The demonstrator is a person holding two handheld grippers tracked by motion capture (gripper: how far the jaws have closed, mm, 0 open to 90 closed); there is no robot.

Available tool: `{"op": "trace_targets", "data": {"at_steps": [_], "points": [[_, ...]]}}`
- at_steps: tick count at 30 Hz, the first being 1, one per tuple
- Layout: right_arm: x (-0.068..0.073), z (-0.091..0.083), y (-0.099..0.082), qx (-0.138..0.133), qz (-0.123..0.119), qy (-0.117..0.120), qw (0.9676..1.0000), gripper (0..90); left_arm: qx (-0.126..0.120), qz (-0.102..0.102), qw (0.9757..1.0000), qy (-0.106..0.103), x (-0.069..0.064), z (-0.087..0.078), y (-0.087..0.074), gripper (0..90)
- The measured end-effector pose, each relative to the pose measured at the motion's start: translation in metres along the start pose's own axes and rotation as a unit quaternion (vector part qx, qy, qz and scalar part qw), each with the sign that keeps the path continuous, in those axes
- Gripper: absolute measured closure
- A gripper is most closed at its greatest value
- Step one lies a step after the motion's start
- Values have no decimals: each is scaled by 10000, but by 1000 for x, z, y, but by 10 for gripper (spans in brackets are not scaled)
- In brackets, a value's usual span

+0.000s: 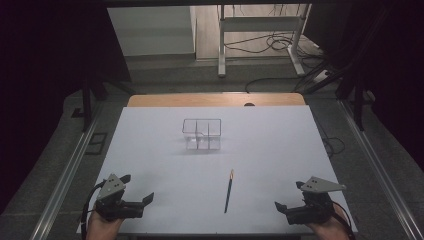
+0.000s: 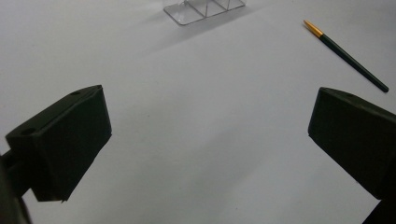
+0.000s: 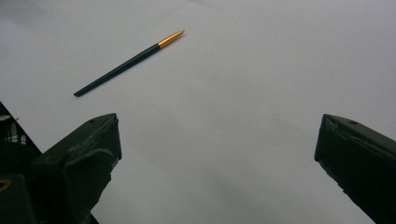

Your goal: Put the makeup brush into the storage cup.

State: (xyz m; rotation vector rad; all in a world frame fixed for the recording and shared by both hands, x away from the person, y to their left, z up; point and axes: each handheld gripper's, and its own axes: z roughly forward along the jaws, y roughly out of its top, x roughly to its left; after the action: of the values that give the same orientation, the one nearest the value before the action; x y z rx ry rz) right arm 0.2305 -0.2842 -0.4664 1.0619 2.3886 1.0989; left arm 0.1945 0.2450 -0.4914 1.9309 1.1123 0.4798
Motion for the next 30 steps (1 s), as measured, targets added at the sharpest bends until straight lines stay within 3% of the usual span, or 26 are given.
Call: {"op": "trace_targets", "data": {"at_steps": [11,21,30], "points": [[7,9,6,60,-181,127,9997,0,49,80,9999,-40,-1,1,0,0],[8,11,14,53,-47,185,9998,16,101,143,9998,-65,-2,3,0,0],[11,16,22,68,-101,167,9998,12,133,152,9998,-70,-2,3,0,0]]}}
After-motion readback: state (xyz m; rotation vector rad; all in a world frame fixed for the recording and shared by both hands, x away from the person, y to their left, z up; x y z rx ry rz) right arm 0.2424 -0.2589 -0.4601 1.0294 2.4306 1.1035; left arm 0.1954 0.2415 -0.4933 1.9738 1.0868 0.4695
